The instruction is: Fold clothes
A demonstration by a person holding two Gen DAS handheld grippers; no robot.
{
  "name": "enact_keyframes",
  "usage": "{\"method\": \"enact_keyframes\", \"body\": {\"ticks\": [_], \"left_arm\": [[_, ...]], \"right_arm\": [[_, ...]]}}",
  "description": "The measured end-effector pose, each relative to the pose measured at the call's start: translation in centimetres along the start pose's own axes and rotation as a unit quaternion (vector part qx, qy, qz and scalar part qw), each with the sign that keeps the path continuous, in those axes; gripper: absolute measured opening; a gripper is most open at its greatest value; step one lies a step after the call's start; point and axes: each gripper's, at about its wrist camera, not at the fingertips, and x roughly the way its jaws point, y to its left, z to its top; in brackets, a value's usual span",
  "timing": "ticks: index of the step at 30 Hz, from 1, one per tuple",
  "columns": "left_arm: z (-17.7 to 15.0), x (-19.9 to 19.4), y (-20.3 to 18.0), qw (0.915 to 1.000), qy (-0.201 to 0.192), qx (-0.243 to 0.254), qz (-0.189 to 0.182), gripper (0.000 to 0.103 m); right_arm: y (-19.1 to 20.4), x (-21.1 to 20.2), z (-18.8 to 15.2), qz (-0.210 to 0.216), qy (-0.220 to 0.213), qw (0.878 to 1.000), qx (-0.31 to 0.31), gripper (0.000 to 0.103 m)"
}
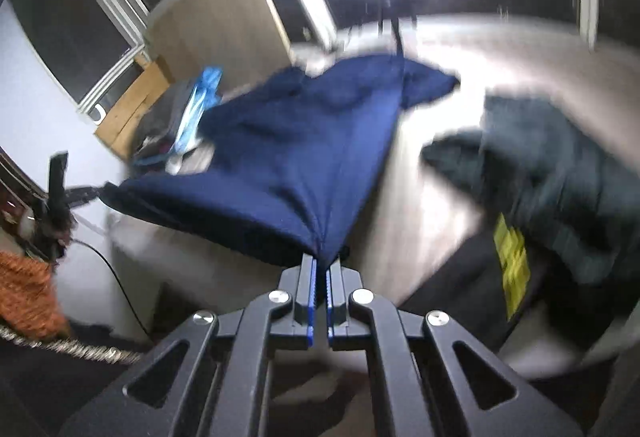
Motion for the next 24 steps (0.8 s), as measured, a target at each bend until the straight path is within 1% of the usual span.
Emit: {"method": "enact_keyframes", "body": {"ticks": [2, 3, 4, 5, 7, 8, 10, 12, 13, 15, 17, 20, 24], "left_arm": [[-2.7, 2.3, 0.5, 0.999, 0.034, -0.027, -0.007, 0.003], [-3.7, 3.8, 0.7, 0.9982, 0.05, -0.033, -0.005, 0.003], [-4.3, 5.1, 0.8, 0.9974, 0.062, -0.035, -0.001, 0.003], [-4.5, 6.1, 0.8, 0.9972, 0.068, -0.032, 0.004, 0.003], [-4.7, 7.8, 0.8, 0.9969, 0.074, -0.025, 0.014, 0.003], [-4.7, 8.2, 0.9, 0.9968, 0.074, -0.026, 0.016, 0.003], [-4.7, 8.8, 1.0, 0.9965, 0.075, -0.027, 0.022, 0.003], [-5.1, 8.9, 1.5, 0.9962, 0.076, -0.031, 0.03, 0.003], [-5.4, 8.9, 1.9, 0.9958, 0.077, -0.039, 0.032, 0.003], [-5.7, 8.8, 2.9, 0.9949, 0.073, -0.059, 0.036, 0.003], [-5.6, 8.7, 3.4, 0.9942, 0.068, -0.076, 0.034, 0.003], [-5.1, 8.9, 3.2, 0.9939, 0.073, -0.072, 0.04, 0.003], [-4.2, 8.7, 2.9, 0.9938, 0.075, -0.069, 0.046, 0.003]], "right_arm": [[-0.6, 2.5, -2.3, -0.008, 0.04, 0.999, 0.019, 0.003], [-0.9, 3.7, -3.4, -0.012, 0.059, 0.998, 0.028, 0.003], [-1.2, 4.8, -4.0, -0.013, 0.07, 0.997, 0.036, 0.003], [-1.6, 5.7, -4.1, -0.011, 0.075, 0.996, 0.043, 0.003], [-1.9, 6.8, -3.5, -0.004, 0.071, 0.997, 0.042, 0.003], [-1.9, 7.2, -3.2, -0.004, 0.067, 0.997, 0.038, 0.003], [-1.5, 8.2, -2.7, -0.002, 0.078, 0.997, 0.02, 0.005], [-1.3, 9.2, -3.1, -0.019, 0.102, 0.995, -0.003, 0.016], [-1.2, 9.3, -3.7, -0.034, 0.106, 0.994, -0.011, 0.025], [-1.5, 9.1, -5.3, -0.047, 0.102, 0.993, -0.02, 0.026], [-1.8, 9.1, -6.6, -0.045, 0.095, 0.994, -0.02, 0.026], [-1.4, 10.0, -7.9, -0.045, 0.092, 0.994, -0.045, 0.027], [-0.7, 11.6, -8.6, -0.079, 0.084, 0.989, -0.095, 0.027]]}}
